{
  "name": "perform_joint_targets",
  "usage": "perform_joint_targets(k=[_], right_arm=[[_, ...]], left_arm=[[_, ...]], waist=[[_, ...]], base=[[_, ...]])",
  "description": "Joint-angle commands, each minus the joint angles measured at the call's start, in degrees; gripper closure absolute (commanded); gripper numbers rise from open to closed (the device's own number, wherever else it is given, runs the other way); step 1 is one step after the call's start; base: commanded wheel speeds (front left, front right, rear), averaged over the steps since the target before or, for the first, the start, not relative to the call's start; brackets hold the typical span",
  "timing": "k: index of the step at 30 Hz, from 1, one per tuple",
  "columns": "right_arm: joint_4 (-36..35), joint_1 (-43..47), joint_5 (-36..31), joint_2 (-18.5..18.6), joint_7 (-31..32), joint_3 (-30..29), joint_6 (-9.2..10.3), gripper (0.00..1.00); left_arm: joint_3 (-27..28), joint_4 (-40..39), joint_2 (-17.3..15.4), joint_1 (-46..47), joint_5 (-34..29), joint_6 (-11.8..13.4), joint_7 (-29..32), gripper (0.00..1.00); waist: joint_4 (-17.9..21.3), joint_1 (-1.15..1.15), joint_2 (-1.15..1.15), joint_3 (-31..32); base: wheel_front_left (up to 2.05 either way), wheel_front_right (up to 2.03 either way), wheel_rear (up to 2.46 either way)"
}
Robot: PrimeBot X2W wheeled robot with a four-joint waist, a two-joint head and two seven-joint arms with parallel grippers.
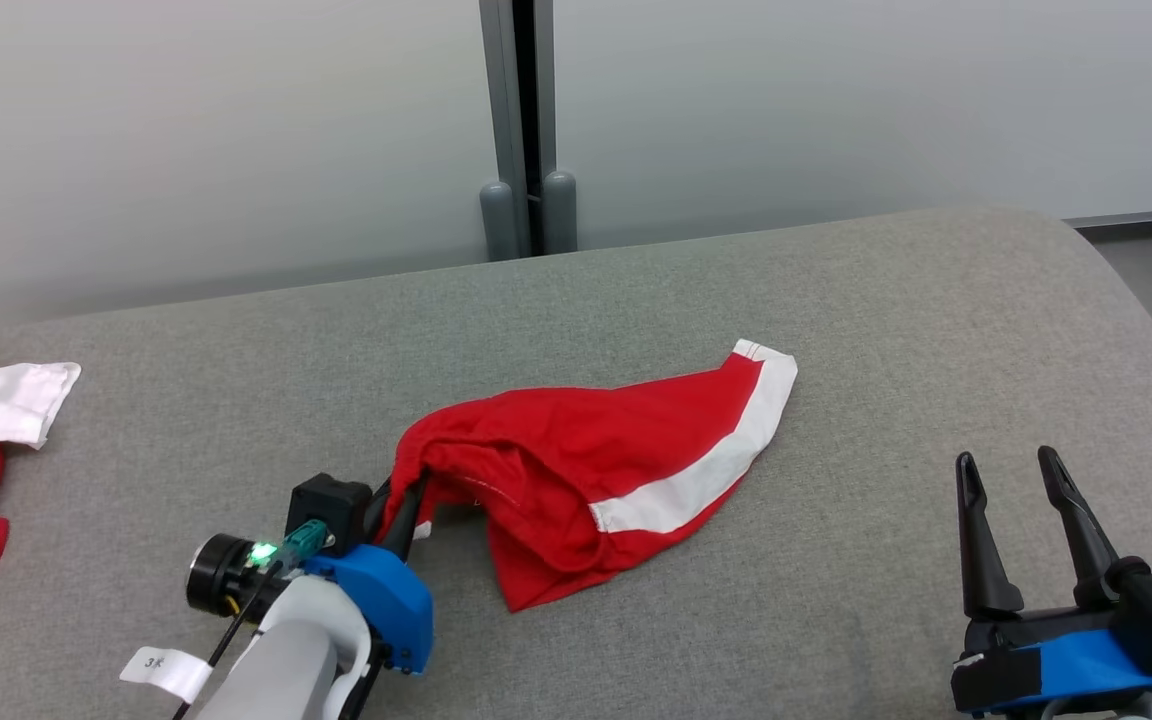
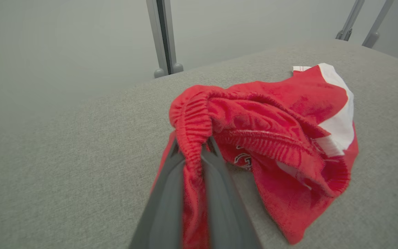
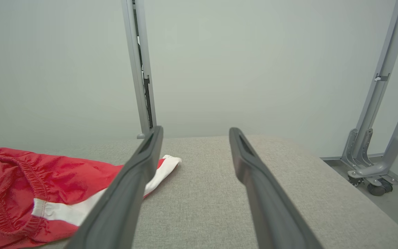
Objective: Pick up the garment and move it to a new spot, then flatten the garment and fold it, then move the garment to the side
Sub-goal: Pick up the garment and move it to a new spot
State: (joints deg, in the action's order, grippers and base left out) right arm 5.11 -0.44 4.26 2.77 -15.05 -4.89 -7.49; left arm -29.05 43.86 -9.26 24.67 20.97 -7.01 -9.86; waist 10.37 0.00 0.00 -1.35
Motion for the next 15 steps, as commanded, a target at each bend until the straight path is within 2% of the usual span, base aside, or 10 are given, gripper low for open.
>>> perform_joint_targets(k=[1, 2, 6, 7, 10, 11, 12, 13, 14, 15], right_arm=[[0.2, -0.5, -0.2, 0.2, -0.2, 0.0, -0.01, 0.00], [0.3, -0.6, -0.4, 0.2, -0.2, 0.1, -0.01, 0.00], [0.6, -0.9, -0.7, 0.2, -0.2, 0.1, -0.01, 0.00], [0.6, -1.1, -0.7, 0.2, -0.2, 0.3, -0.01, 0.00], [1.0, -1.7, -0.5, 0.2, -0.2, 0.8, -0.01, 0.00], [1.0, -1.8, -0.5, 0.2, -0.2, 1.0, -0.01, 0.00], [1.2, -1.8, -0.4, 0.2, -0.2, 1.1, -0.01, 0.00], [1.2, -1.8, -0.4, 0.2, -0.2, 1.1, -0.01, 0.00], [1.4, -1.8, -0.3, 0.2, -0.2, 1.3, -0.01, 0.00], [1.5, -1.9, -0.2, 0.2, -0.2, 1.4, -0.01, 0.00]], left_arm=[[-0.1, 1.6, -0.4, 0.3, -0.5, 0.7, -1.2, 1.00], [-0.5, 4.9, -0.8, 1.5, -1.6, 1.2, -2.9, 1.00], [-1.2, 8.6, -1.0, 3.6, -3.7, 2.2, -4.9, 1.00], [-1.1, 9.0, -1.1, 4.1, -4.0, 2.7, -5.1, 0.96], [-0.2, 9.0, -1.3, 5.5, -4.7, 3.4, -5.4, 0.72], [0.0, 8.5, -1.4, 5.7, -4.8, 3.4, -5.4, 0.54], [0.2, 8.3, -1.5, 5.7, -5.0, 3.3, -5.4, 0.15], [0.2, 8.3, -1.5, 5.7, -5.0, 3.3, -5.4, 0.15], [0.4, 8.2, -1.5, 5.7, -5.0, 3.3, -5.4, 0.00], [0.8, 8.1, -1.5, 5.5, -5.0, 3.3, -5.4, 0.00]], waist=[[0.1, 0.00, 0.00, -0.1], [0.1, 0.00, 0.00, -0.4], [-0.2, 0.00, 0.00, -0.9], [-0.3, 0.00, 0.00, -0.9], [-0.4, 0.00, 0.00, -1.1], [-0.5, 0.00, 0.00, -1.0], [-0.5, 0.00, 0.00, -0.9], [-0.5, 0.00, 0.00, -0.9], [-0.5, 0.00, 0.00, -0.8], [-0.5, 0.00, 0.00, -0.7]], base=[[0.00, 0.00, 0.00], [0.00, 0.00, 0.00], [0.00, 0.00, 0.00], [0.00, 0.00, 0.00], [0.00, 0.00, 0.00], [0.00, 0.00, 0.00], [0.00, 0.00, 0.00], [0.00, 0.00, 0.00], [0.00, 0.00, 0.00], [0.00, 0.00, 0.00]])
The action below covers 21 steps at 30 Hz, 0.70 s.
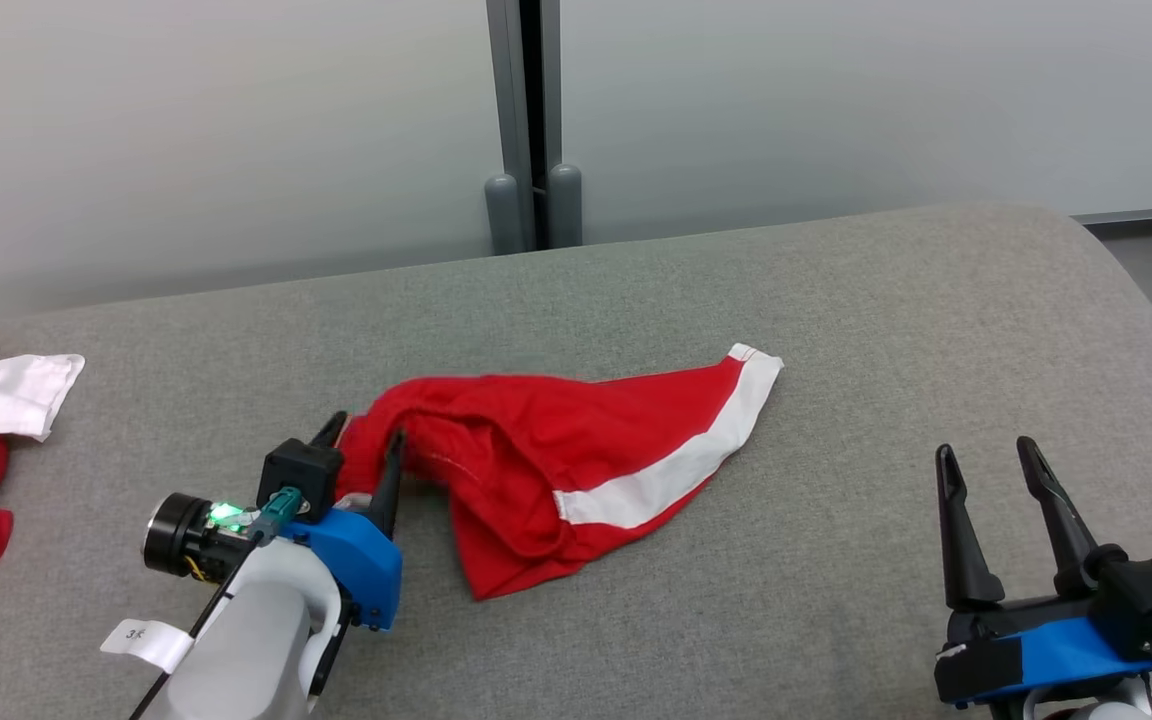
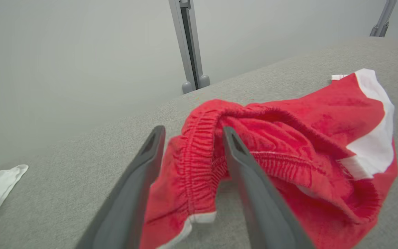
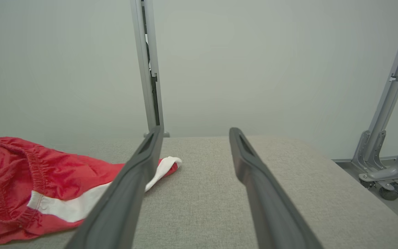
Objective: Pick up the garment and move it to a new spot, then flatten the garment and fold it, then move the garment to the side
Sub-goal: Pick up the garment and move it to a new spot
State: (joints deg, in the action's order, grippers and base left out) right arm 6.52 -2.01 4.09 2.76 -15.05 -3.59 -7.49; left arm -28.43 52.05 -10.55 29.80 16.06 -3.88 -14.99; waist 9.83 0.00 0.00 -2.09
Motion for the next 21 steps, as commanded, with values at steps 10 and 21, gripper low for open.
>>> perform_joint_targets(k=[10, 21], right_arm=[[0.3, 0.7, 1.0, 0.2, -0.2, -0.5, -0.01, 0.00], [0.8, 2.0, 0.2, 0.2, -0.2, -2.0, -0.01, 0.00]], left_arm=[[5.9, -3.6, 1.2, -5.6, 4.2, -1.7, -0.3, 0.00], [11.7, -18.4, 3.4, -17.0, 1.9, -0.4, -0.2, 0.00]], waist=[[-1.1, 0.00, 0.00, 0.6], [-5.2, 0.00, 0.00, 1.8]], base=[[0.00, 0.00, 0.00], [0.00, 0.00, 0.00]])
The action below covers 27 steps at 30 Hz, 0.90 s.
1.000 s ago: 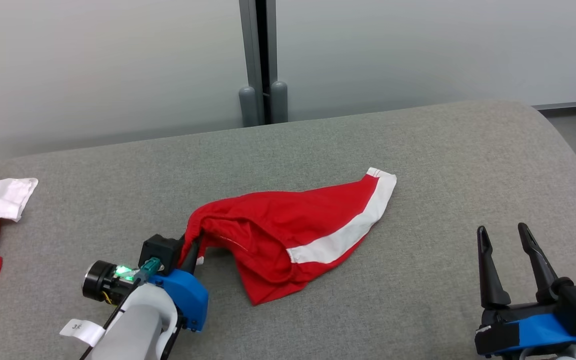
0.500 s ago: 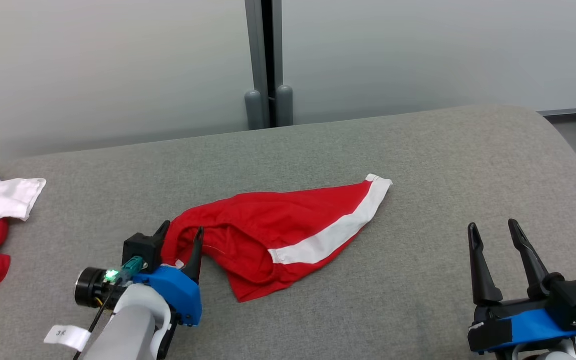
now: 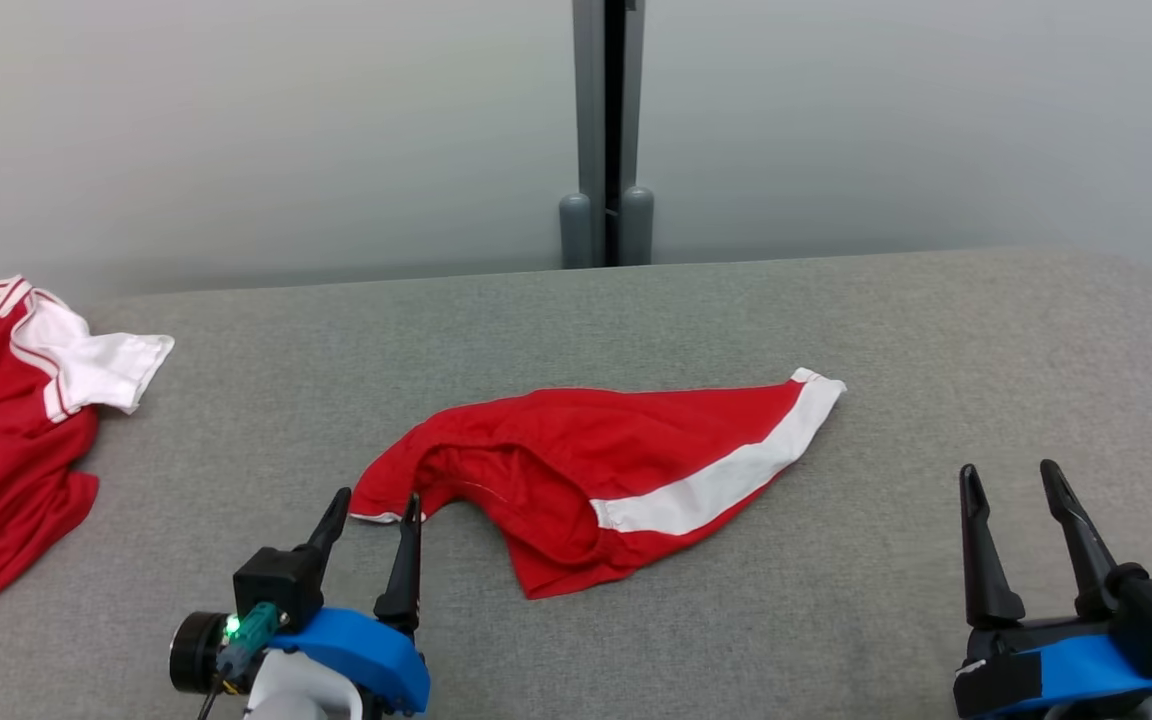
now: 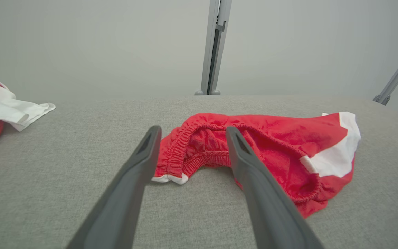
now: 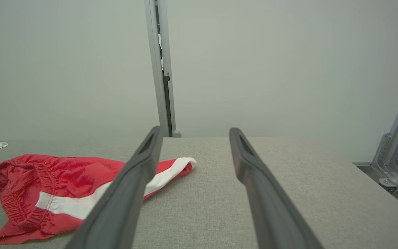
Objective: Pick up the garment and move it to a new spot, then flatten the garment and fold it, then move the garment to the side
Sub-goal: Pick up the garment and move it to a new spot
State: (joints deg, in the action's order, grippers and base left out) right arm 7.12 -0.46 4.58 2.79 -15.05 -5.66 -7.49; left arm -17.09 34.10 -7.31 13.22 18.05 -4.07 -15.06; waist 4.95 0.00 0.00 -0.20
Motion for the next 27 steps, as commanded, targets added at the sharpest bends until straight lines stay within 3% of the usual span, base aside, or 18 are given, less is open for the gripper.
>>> perform_joint_targets(k=[1, 12, 27], right_arm=[[0.3, 0.7, -0.6, 0.2, -0.2, 0.2, -0.01, 0.00], [2.9, 2.4, 0.2, 0.2, -0.2, 2.5, -0.01, 0.00], [8.8, 1.7, 1.0, 0.2, -0.2, 4.7, -0.01, 0.00]], left_arm=[[0.7, -1.3, 0.5, -1.2, -0.3, 0.0, -0.2, 0.00], [4.3, -8.5, 3.6, -8.8, -0.4, 1.5, -0.2, 0.00], [6.9, -12.8, 4.4, -14.7, -1.4, 2.7, -0.2, 0.00]], waist=[[-0.6, 0.00, 0.00, 0.0], [-2.0, 0.00, 0.00, 1.3], [-1.4, 0.00, 0.00, 2.0]], base=[[0.00, 0.00, 0.00], [0.00, 0.00, 0.00], [0.00, 0.00, 0.00]])
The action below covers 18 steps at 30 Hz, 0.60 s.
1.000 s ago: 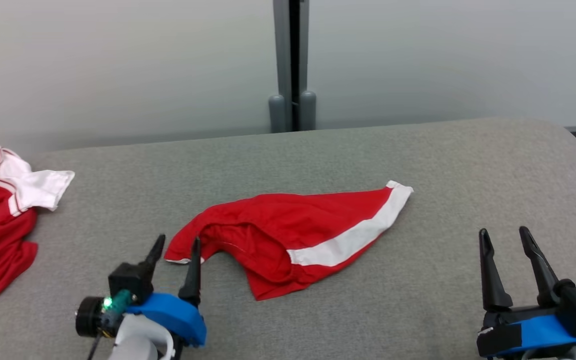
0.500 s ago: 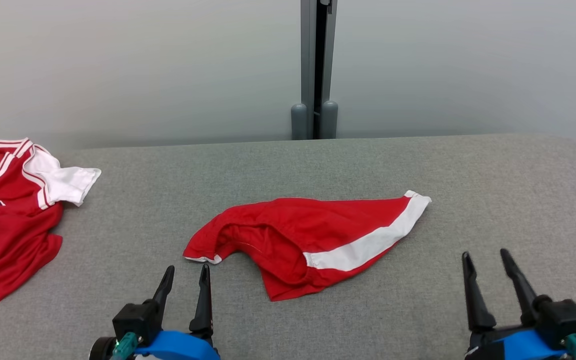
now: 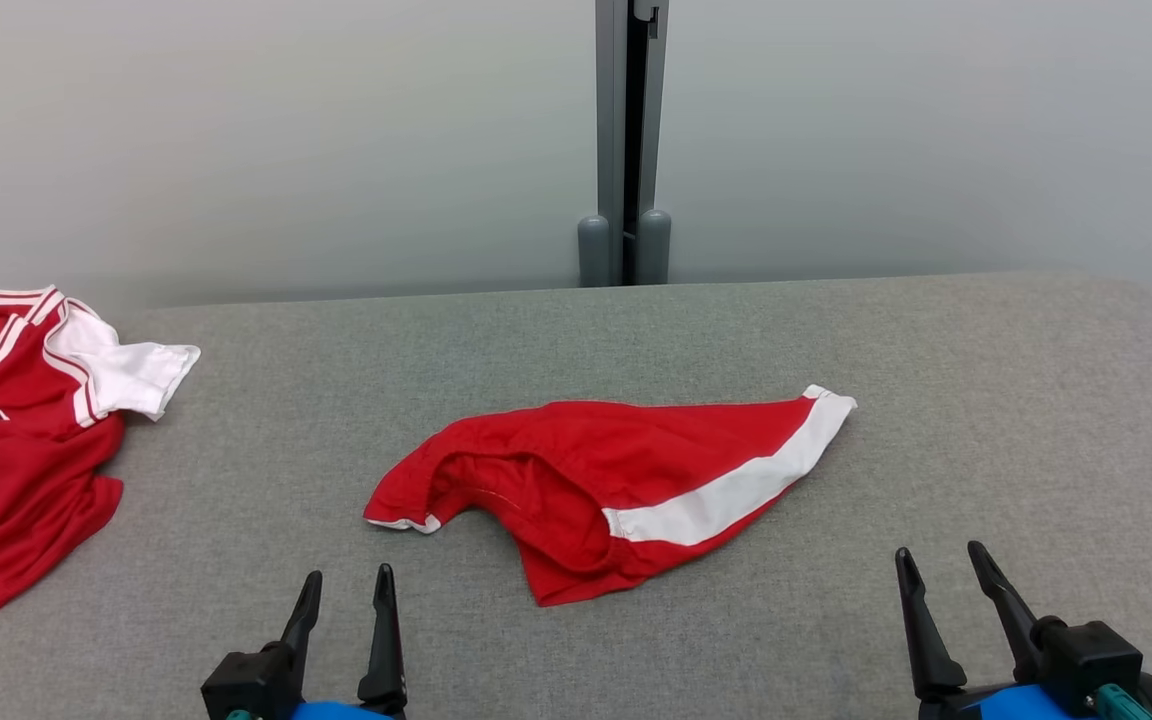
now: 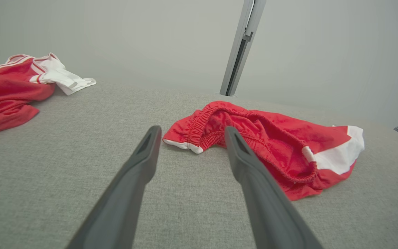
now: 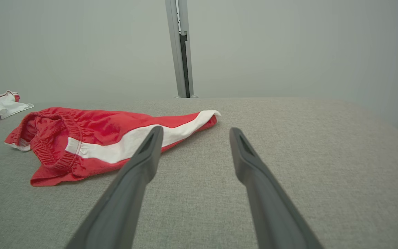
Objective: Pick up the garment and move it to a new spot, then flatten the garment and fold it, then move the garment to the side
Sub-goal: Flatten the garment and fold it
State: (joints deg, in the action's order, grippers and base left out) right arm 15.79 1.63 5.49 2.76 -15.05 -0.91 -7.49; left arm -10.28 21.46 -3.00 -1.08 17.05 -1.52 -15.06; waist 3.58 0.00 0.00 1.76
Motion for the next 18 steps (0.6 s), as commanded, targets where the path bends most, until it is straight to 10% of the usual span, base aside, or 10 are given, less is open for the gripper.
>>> perform_joint_targets(k=[1, 18], right_arm=[[0.3, -0.5, 0.1, 0.2, -0.2, -0.1, -0.01, 0.00], [0.7, -0.9, 0.1, 0.2, -0.2, -0.3, -0.01, 0.00]], left_arm=[[0.1, -0.2, 0.1, -0.5, -0.4, 0.2, -0.2, 0.00], [-0.4, 1.3, 0.1, 0.0, 0.3, 0.4, -0.2, 0.00]], waist=[[0.0, 0.00, 0.00, 0.0], [0.0, 0.00, 0.00, -0.2]], base=[[0.00, 0.00, 0.00], [0.00, 0.00, 0.00]])
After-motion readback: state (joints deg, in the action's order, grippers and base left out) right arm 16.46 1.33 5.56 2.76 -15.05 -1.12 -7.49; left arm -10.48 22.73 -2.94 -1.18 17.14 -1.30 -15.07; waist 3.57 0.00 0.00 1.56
